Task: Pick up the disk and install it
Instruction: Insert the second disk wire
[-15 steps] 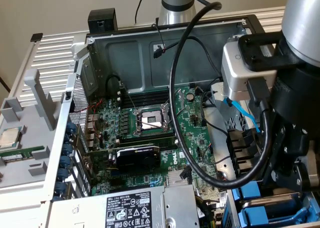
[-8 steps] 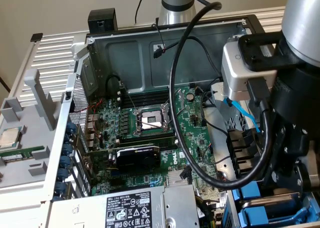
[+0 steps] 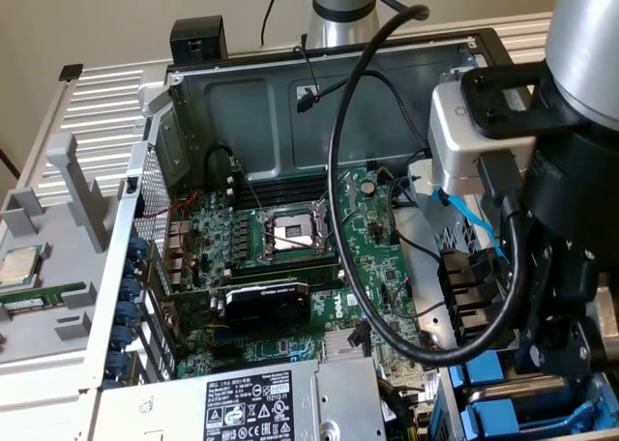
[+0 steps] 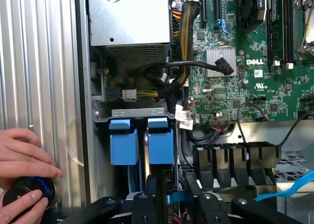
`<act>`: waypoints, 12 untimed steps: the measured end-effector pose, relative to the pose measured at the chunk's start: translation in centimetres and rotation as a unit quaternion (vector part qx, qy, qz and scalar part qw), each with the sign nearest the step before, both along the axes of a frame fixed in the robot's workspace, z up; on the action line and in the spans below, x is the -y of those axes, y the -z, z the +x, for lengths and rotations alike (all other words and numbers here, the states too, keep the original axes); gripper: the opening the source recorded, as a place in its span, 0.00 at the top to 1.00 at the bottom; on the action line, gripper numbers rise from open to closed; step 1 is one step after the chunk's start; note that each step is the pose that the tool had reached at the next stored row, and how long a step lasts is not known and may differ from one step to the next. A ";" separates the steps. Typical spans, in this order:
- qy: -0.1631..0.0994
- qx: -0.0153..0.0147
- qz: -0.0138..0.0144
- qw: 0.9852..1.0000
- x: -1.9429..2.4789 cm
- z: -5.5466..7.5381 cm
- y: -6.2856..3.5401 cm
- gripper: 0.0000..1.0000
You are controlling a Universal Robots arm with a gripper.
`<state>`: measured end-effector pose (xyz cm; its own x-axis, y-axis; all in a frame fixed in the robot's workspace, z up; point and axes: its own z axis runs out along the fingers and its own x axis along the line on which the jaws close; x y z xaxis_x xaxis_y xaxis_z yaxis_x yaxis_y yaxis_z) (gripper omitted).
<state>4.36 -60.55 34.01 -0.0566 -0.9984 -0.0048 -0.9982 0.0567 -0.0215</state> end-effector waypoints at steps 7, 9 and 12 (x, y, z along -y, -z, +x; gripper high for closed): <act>0.000 0.000 0.000 1.000 -0.02 0.0 -1.92 0.64; 0.000 0.000 0.000 1.000 -0.05 0.0 -2.52 0.64; 0.000 0.000 0.000 1.000 -0.08 0.0 -2.88 0.64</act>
<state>4.36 -60.46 36.89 -0.0567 -0.9984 -0.0048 -0.9982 0.0567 -0.0215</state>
